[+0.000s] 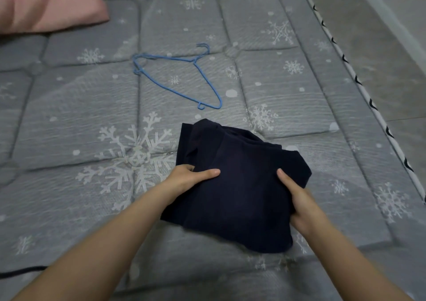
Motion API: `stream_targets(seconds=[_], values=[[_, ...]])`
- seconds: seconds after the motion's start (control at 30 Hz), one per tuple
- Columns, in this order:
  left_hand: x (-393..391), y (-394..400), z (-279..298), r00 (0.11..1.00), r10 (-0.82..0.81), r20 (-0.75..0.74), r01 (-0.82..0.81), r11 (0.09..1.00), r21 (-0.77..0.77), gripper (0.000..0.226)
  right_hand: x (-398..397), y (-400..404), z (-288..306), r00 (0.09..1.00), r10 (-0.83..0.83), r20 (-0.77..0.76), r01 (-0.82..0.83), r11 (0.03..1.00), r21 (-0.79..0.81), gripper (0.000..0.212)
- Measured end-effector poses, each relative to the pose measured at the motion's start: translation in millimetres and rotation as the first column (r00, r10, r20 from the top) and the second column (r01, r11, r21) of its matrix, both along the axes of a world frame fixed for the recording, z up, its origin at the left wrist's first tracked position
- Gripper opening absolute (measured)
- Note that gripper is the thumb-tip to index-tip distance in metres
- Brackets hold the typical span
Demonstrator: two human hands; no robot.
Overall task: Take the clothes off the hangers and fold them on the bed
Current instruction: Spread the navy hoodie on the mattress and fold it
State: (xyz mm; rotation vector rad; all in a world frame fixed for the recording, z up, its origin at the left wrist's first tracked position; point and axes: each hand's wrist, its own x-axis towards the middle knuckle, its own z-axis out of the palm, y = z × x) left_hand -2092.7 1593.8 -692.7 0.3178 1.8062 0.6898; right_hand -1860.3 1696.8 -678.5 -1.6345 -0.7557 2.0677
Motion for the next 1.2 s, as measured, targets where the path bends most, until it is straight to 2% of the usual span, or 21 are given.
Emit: stream_targets(seconds=[0.07,0.17,0.27,0.37,0.43,0.57,0.67,0.77,0.83,0.9,0.97,1.03,1.1,1.2], values=[[-3,8,1,0.999,-0.007,0.037,0.005,0.999,0.047,0.08,-9,8,4,1.0,0.021,-0.001,-0.021,0.999,0.031,0.06],[-4,10,-1,0.993,0.103,0.054,-0.111,0.977,0.18,0.03,-21,22,12,1.0,0.01,-0.005,-0.01,0.996,0.083,0.052],[-9,7,-1,0.975,0.21,0.073,-0.222,0.94,0.258,0.013,-34,39,17,0.999,-0.027,0.04,0.021,0.989,0.147,0.037],[-19,12,-7,0.972,0.233,0.022,-0.23,0.937,0.263,0.015,-52,54,17,0.989,-0.015,0.145,-0.018,0.974,0.226,0.018],[-24,21,-12,0.967,0.255,-0.012,-0.243,0.934,0.263,0.016,-64,63,13,0.98,-0.02,0.197,-0.034,0.964,0.263,0.014],[-31,35,-27,0.95,0.305,-0.066,-0.283,0.931,0.229,0.017,-76,82,-8,0.938,-0.051,0.342,-0.06,0.95,0.307,0.025],[-32,38,-42,0.943,0.318,-0.099,-0.295,0.936,0.194,0.013,-76,84,-34,0.869,-0.03,0.494,-0.139,0.943,0.302,0.038],[-32,40,-49,0.943,0.315,-0.108,-0.294,0.94,0.176,0.014,-74,82,-46,0.839,0.006,0.543,-0.17,0.952,0.253,0.049],[-33,40,-51,0.937,0.332,-0.11,-0.312,0.935,0.167,0.016,-72,82,-41,0.863,0.03,0.505,-0.14,0.973,0.182,0.052],[-34,40,-53,0.934,0.337,-0.121,-0.315,0.934,0.167,0.016,-67,80,-33,0.918,0.088,0.387,-0.122,0.991,0.063,0.057],[-32,40,-52,0.931,0.342,-0.131,-0.318,0.932,0.173,0.018,-55,75,-26,0.955,0.185,0.231,-0.177,0.983,-0.054,0.058],[-27,42,-50,0.918,0.377,-0.123,-0.354,0.918,0.179,0.031,-42,66,-20,0.959,0.268,0.094,-0.256,0.959,-0.123,0.053],[-24,45,-49,0.895,0.426,-0.132,-0.402,0.899,0.171,0.045,-32,58,-16,0.946,0.323,0.041,-0.314,0.938,-0.144,0.056],[-20,50,-51,0.864,0.477,-0.164,-0.452,0.876,0.169,0.049,-23,43,-8,0.913,0.405,0.055,-0.394,0.908,-0.141,0.05]])
